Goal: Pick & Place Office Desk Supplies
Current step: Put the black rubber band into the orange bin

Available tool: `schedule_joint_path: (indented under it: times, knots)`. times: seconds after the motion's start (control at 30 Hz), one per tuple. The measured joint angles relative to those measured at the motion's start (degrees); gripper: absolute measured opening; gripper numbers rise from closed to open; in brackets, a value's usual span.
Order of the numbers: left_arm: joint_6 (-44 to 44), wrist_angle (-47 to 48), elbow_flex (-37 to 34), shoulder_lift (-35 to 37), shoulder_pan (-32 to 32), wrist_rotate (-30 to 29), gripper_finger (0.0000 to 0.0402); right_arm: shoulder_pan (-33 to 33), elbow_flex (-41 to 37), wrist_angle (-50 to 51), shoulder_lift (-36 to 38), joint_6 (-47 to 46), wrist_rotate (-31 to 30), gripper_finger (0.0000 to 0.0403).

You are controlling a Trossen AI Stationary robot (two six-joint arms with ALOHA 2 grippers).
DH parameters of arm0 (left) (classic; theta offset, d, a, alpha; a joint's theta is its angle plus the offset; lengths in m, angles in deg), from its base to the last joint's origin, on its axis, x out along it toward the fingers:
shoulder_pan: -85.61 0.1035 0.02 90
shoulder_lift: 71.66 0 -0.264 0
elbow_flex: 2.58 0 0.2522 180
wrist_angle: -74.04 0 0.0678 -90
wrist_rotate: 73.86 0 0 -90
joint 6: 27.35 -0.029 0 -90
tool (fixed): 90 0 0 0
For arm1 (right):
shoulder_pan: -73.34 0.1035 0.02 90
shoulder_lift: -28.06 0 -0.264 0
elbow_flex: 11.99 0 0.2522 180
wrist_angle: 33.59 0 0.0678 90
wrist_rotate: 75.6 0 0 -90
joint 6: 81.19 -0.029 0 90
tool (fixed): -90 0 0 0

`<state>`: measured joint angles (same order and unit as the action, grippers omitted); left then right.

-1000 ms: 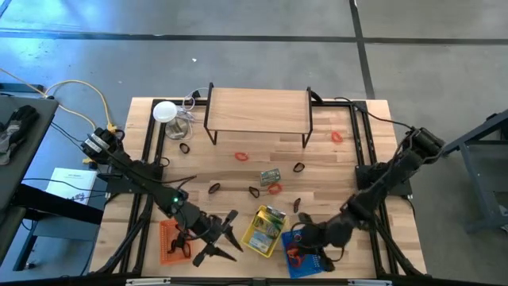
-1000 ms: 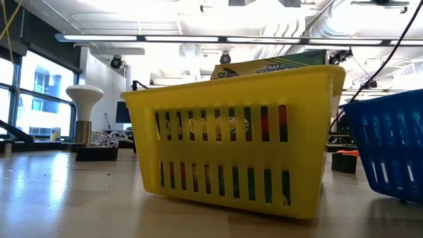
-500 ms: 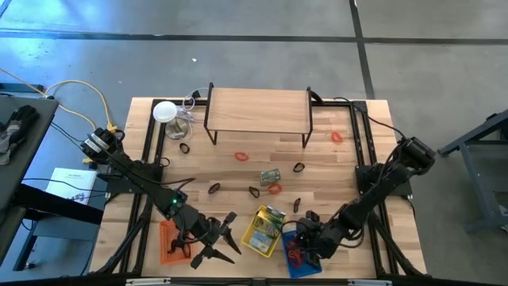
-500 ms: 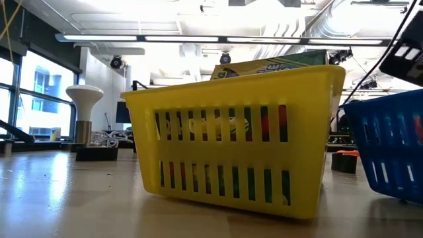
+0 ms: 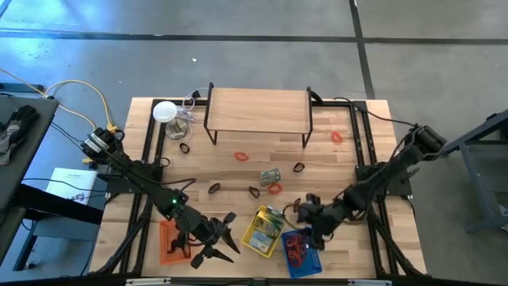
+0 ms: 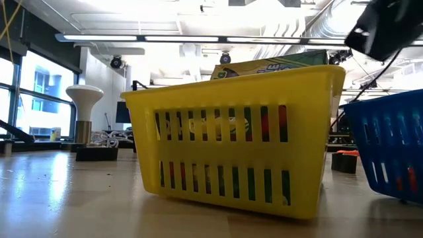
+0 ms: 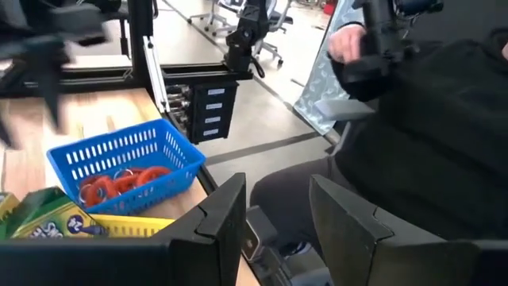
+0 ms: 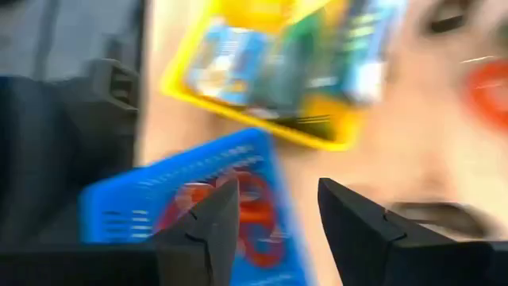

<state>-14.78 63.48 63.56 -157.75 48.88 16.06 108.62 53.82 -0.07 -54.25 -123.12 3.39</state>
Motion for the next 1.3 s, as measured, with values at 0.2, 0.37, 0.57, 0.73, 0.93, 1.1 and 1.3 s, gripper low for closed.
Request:
schedule_joint_path:
  times: [0.2, 0.37, 0.57, 0.73, 0.93, 1.1, 1.3]
  knots:
    - [1.26, -0.11, 0.00, 0.02, 0.17, -2.02, 0.0136, -8.49, 0.00, 15.61, 4.57, 7.26, -9.28, 0.0145]
    - [4.24, -0.13, 0.00, 0.02, 0.20, -6.80, 0.0136, -19.36, -0.02, 21.51, 3.74, 9.01, -7.46, 0.0143]
    - [8.46, -0.11, 0.00, 0.02, 0.06, -7.56, 0.0136, -29.14, -0.04, 21.04, 0.36, 26.11, 0.74, 0.0142]
    - [8.84, -0.09, 0.02, 0.02, -0.83, -7.56, 0.0136, -33.52, -0.37, 20.58, -1.92, 35.58, 2.85, 0.0142]
    - [8.08, -0.07, 0.00, 0.02, -1.81, -7.52, 0.0136, -36.19, -0.37, 19.40, -5.27, 41.98, 5.63, 0.0142]
    - [7.86, 0.04, 0.00, 0.02, -1.64, -7.50, 0.0136, -36.55, -0.37, 19.23, -9.25, 45.65, 4.99, 0.0142]
    - [7.85, 0.10, 0.01, 0.02, -0.67, -7.52, 0.0136, -38.81, -0.37, 16.62, -13.87, 46.78, 3.35, 0.0142]
